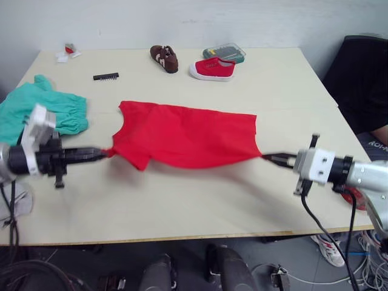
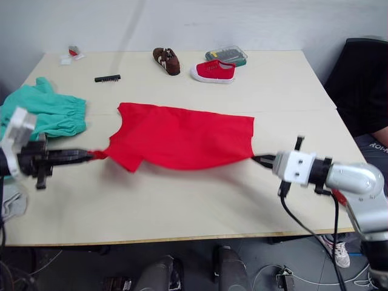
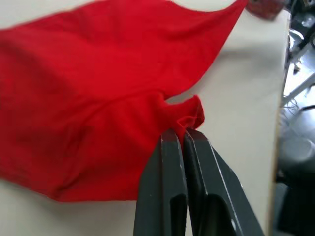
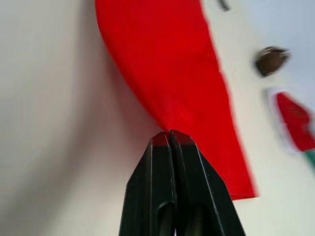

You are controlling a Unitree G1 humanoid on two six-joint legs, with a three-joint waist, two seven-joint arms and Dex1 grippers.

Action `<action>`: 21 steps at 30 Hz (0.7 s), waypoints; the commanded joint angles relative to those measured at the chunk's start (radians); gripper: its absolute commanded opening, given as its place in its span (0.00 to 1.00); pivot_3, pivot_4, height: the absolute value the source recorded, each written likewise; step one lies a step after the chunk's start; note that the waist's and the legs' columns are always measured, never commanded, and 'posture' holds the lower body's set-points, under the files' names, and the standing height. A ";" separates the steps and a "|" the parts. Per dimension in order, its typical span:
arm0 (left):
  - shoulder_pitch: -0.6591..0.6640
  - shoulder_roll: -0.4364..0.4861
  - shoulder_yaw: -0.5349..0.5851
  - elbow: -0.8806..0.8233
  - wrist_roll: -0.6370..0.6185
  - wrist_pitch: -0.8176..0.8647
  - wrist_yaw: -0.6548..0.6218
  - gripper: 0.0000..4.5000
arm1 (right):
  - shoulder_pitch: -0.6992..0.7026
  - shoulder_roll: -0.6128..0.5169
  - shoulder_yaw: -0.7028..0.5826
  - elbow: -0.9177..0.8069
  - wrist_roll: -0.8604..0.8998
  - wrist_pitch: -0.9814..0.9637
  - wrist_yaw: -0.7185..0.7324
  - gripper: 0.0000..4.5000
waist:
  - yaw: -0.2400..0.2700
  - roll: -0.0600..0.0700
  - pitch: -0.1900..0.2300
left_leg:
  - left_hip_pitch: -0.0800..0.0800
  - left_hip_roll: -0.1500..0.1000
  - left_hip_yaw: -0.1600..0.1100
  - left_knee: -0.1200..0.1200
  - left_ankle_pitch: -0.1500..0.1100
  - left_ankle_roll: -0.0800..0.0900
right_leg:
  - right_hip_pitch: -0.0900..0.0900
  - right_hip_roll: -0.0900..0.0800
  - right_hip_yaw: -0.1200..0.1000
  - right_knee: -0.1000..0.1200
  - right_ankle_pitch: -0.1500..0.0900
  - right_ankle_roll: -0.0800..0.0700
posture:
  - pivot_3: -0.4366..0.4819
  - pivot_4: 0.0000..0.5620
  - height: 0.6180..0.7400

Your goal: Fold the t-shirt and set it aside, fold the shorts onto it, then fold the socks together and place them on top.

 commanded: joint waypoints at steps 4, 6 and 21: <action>0.215 0.045 0.077 -0.163 -0.026 0.024 -0.090 0.00 | 0.147 -0.068 -0.019 -0.103 0.078 0.084 0.134 0.01 | 0.016 0.000 0.000 | 0.000 0.002 0.000 0.000 -0.002 -0.004 | -0.003 0.000 -0.001 0.005 -0.004 -0.007 | 0.48 0.27 1.00; 0.274 0.057 0.102 -0.195 -0.037 0.049 -0.117 0.00 | 0.199 -0.097 -0.032 -0.136 0.112 0.140 0.173 0.01 | 0.019 0.000 0.000 | -0.002 0.003 0.000 -0.001 -0.002 -0.005 | -0.005 0.001 -0.002 0.006 -0.005 -0.008 | 0.48 0.27 1.00; -0.326 -0.189 -0.116 0.167 0.192 -0.315 0.255 0.00 | -0.219 0.049 0.012 0.110 -0.020 0.229 -0.141 0.01 | 0.037 0.005 -0.003 | 0.001 0.004 -0.001 0.000 -0.004 -0.001 | -0.002 0.003 -0.003 0.005 -0.006 -0.010 | 0.48 0.27 1.00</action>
